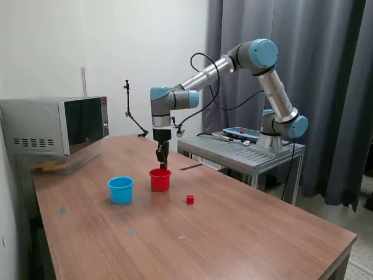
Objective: Place red objects in the red bin, and blue objects in the blue bin.
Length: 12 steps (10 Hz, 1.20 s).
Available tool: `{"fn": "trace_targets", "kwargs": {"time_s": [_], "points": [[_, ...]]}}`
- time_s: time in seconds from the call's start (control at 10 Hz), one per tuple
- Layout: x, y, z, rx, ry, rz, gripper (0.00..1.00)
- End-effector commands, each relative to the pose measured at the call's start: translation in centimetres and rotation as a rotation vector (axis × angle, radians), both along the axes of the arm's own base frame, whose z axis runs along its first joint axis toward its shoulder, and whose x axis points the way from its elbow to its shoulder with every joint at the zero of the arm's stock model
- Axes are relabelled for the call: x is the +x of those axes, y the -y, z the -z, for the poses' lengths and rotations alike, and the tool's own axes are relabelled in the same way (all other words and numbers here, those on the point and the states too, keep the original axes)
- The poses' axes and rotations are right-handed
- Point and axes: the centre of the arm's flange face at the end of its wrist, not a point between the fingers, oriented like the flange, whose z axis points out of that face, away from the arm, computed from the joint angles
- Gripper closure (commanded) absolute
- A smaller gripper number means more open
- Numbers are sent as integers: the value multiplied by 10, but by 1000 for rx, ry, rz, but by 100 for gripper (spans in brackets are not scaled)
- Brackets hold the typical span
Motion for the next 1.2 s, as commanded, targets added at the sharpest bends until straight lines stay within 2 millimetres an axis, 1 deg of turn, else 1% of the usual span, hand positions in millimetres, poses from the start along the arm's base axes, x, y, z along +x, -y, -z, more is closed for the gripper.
{"fn": "trace_targets", "kwargs": {"time_s": [0.0,0.1,0.5,0.6,0.7,0.8,0.9,1.0,1.1], "points": [[-1,0,0,3,-5,-1,100],[-1,0,0,4,-3,-1,0],[0,2,1,5,-1,-1,0],[-4,7,-2,18,-32,-11,0],[-7,8,-6,45,-65,-21,0],[-7,12,-7,66,-67,-31,0],[-9,35,-5,82,-61,-67,0],[-10,41,-9,102,-78,-77,0],[-12,65,-11,104,-88,-109,0]]}}
